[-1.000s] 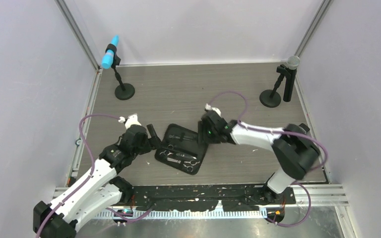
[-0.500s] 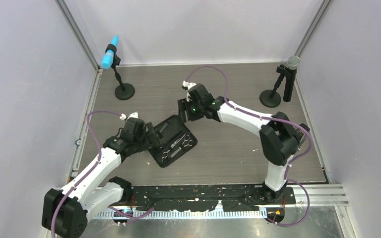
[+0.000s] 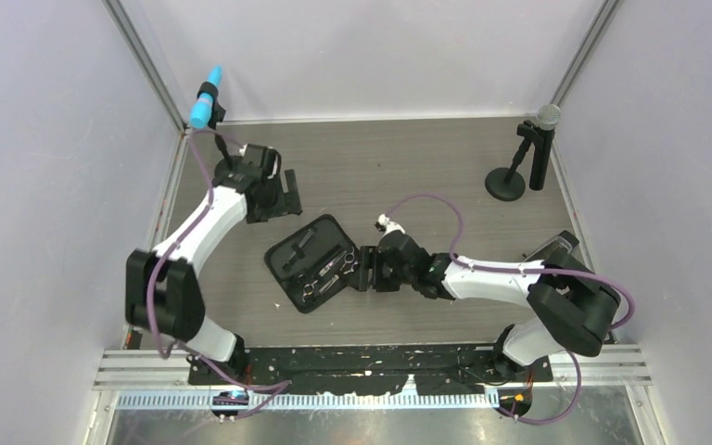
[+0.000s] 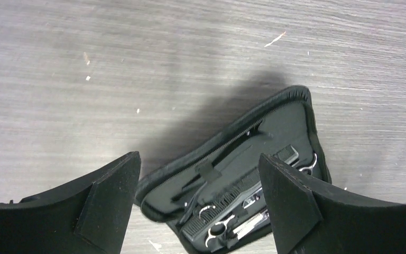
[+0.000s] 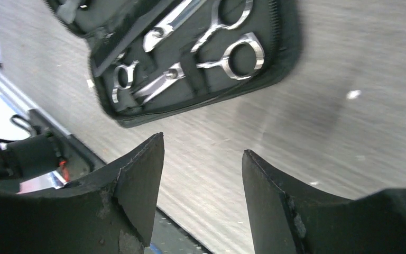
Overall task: Sort the hair-cutting tools
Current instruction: Place the comb in the hairdressing tool bag.
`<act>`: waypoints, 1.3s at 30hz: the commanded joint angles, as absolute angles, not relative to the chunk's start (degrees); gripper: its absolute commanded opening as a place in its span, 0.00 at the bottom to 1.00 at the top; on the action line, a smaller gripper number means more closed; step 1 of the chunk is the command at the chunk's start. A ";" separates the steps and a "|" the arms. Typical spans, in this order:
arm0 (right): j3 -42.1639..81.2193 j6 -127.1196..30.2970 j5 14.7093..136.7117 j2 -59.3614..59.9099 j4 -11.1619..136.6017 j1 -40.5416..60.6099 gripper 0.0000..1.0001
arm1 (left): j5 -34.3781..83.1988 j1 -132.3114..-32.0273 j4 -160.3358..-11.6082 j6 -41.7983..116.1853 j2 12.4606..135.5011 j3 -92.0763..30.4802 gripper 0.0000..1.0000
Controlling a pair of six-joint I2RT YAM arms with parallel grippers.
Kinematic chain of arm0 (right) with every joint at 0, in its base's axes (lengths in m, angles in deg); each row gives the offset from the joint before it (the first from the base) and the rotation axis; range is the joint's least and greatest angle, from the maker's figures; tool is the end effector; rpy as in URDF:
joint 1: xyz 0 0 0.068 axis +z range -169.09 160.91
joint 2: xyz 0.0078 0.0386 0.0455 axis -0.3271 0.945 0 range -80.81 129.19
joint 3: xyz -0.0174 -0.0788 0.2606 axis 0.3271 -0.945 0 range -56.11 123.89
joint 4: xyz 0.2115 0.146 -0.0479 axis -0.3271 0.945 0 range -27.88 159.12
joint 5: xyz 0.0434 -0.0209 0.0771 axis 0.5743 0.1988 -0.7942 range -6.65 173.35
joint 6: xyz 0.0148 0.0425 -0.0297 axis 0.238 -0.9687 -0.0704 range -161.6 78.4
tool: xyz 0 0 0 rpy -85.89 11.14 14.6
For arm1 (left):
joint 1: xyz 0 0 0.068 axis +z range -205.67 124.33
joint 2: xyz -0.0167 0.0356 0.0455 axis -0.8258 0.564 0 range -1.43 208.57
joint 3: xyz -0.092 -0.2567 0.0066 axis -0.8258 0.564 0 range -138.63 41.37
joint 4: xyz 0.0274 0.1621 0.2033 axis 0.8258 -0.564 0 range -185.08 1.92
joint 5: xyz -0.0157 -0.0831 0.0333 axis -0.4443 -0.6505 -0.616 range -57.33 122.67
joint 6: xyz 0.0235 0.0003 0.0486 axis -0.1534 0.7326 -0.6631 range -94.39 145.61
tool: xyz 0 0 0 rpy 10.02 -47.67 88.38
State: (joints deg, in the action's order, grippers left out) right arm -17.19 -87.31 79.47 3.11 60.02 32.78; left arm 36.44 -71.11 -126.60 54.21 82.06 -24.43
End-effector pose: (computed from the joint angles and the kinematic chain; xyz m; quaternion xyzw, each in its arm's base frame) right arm 0.1758 0.2278 0.1706 -0.0627 0.9141 0.3209 0.2397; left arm 0.2923 -0.0784 0.2675 -0.1190 0.9489 -0.0797 0.2811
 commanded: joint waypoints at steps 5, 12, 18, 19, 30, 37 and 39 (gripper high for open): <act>-17.08 -102.54 85.65 6.11 45.25 38.64 0.63 | 27.21 -69.44 -136.40 45.13 99.50 -39.25 0.83; -17.43 -105.37 85.49 11.87 40.94 38.89 0.63 | 16.15 -68.68 -133.46 46.03 102.17 -35.69 0.83; -17.71 -106.44 85.10 16.12 37.59 38.92 0.63 | 5.91 -68.50 -131.39 48.37 103.62 -32.86 0.80; -17.70 -106.36 85.20 16.33 37.69 38.92 0.63 | 4.33 -68.50 -129.87 49.48 102.68 -31.64 0.79; -15.33 -97.07 79.93 15.72 44.67 33.09 0.62 | -2.74 -71.60 -118.77 58.59 87.09 -14.34 0.74; -15.11 -92.72 78.33 14.78 45.11 28.56 0.57 | -1.60 -76.32 -114.52 63.37 80.75 -7.27 0.74; -13.64 -90.95 77.54 15.42 45.80 27.56 0.56 | -1.56 -78.11 -113.14 64.84 79.90 -5.94 0.74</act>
State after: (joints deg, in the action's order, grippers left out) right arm -16.49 -96.49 78.40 15.31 43.47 29.22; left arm 0.44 -75.66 -117.13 60.29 83.24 -7.91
